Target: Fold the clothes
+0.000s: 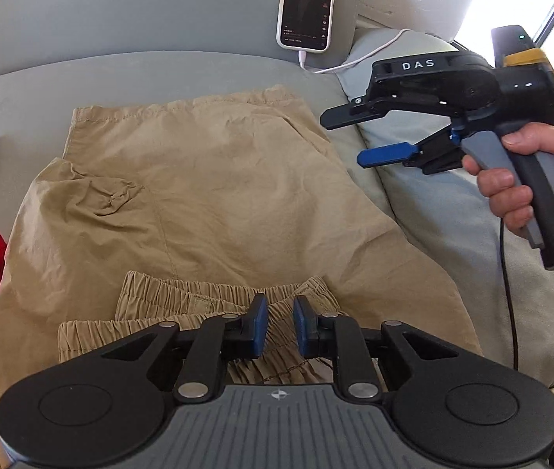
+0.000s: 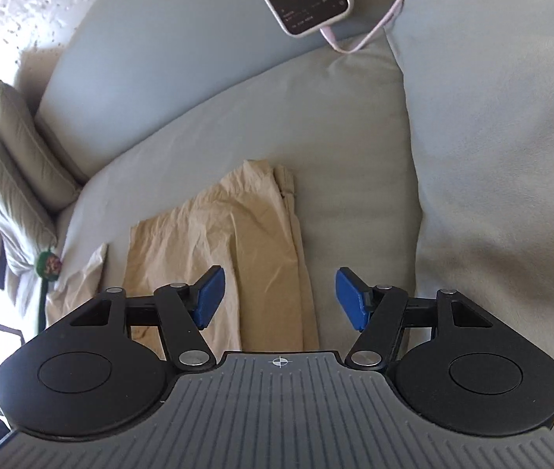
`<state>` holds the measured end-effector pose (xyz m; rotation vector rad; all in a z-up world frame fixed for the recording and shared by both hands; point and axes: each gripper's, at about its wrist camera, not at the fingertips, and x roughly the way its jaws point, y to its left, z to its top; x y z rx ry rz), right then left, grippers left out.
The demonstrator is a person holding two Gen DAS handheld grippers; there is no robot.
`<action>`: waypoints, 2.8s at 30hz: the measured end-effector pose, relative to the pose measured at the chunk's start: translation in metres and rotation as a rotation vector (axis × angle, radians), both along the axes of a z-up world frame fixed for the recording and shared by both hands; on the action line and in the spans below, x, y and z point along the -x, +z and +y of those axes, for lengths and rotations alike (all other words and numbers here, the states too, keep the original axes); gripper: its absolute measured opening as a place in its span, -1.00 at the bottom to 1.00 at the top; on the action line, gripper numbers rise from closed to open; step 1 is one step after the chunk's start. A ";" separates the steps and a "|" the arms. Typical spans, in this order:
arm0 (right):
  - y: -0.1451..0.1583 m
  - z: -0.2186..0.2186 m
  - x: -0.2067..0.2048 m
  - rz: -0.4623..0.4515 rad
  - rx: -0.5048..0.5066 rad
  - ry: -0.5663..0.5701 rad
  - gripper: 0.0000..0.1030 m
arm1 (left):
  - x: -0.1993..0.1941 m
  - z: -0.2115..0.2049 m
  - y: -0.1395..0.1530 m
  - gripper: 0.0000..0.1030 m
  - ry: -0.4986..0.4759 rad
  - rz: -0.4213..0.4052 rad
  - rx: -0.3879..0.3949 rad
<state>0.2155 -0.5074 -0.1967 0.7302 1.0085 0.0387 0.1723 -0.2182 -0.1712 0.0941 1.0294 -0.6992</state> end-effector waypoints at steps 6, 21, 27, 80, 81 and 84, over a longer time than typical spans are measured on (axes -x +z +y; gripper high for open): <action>-0.031 -0.010 -0.026 -0.012 -0.085 0.038 0.21 | 0.001 0.001 -0.001 -0.63 -0.008 -0.006 0.014; 0.002 0.028 -0.043 -0.202 0.084 0.029 -0.97 | 0.008 0.002 0.002 -0.62 -0.004 -0.043 0.014; 0.088 0.076 0.019 -0.368 0.208 0.148 -0.97 | 0.016 0.022 0.017 -0.65 0.085 -0.006 0.080; 0.088 0.184 0.276 -0.048 0.485 0.234 -0.23 | 0.114 0.129 0.056 -0.74 0.188 -0.137 -0.093; 0.096 0.179 0.277 -0.075 0.479 0.213 -0.22 | 0.110 0.126 0.060 -0.72 0.190 -0.161 -0.087; 0.112 0.155 0.267 -0.135 0.423 0.102 -0.07 | 0.099 0.119 0.074 -0.62 0.195 -0.235 -0.070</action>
